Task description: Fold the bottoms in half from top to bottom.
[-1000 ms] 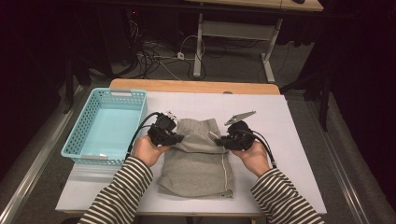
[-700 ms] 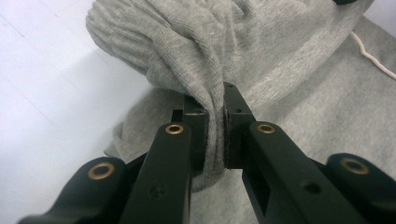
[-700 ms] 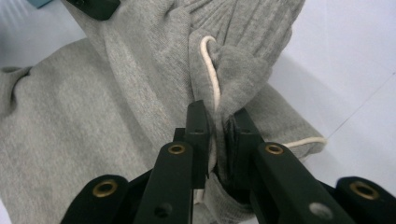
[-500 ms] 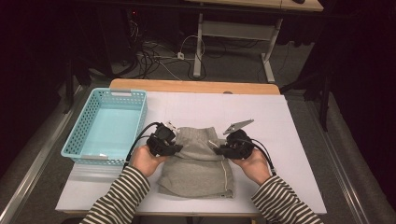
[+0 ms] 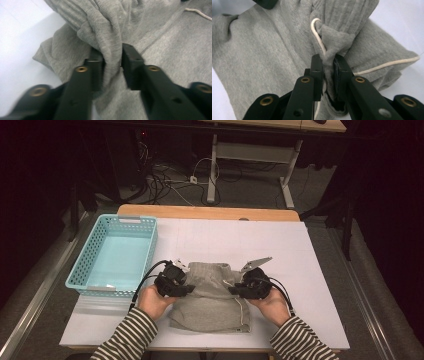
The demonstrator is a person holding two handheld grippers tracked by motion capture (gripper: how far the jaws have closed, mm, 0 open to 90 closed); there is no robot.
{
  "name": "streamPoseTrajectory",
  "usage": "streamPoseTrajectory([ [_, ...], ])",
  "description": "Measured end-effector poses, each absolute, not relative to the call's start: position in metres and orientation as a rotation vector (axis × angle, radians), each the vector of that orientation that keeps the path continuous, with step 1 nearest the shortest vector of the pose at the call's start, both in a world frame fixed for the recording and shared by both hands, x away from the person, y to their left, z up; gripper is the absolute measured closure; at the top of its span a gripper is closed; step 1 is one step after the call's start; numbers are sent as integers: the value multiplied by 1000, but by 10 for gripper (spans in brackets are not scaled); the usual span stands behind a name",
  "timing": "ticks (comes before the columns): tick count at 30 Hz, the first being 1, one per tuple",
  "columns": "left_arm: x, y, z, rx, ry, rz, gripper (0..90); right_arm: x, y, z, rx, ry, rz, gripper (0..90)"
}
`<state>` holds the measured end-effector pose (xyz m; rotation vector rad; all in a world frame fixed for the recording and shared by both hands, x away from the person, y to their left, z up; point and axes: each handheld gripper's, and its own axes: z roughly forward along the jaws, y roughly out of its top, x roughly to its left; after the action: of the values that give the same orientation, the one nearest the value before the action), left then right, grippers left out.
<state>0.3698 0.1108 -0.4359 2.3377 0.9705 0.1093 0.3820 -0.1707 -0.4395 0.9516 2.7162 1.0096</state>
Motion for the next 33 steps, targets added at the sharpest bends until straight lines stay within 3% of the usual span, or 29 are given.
streamPoseTrajectory([
  [2,363,114,-433,2313,964,133,553,380,-172,-441,952,2723,1022,790],
  [7,357,127,-429,2262,1011,139,533,374,-175,-445,928,2719,1045,782],
  [15,361,138,-427,2176,1077,131,741,369,-178,-446,916,2736,1063,769],
  [20,368,140,-431,2169,1123,104,804,366,-179,-447,907,2739,1068,769],
  [27,379,134,-438,2148,1163,62,802,364,-179,-447,897,2741,1058,766],
  [33,387,127,-447,2175,1185,41,742,362,-179,-446,904,2745,1065,757],
])
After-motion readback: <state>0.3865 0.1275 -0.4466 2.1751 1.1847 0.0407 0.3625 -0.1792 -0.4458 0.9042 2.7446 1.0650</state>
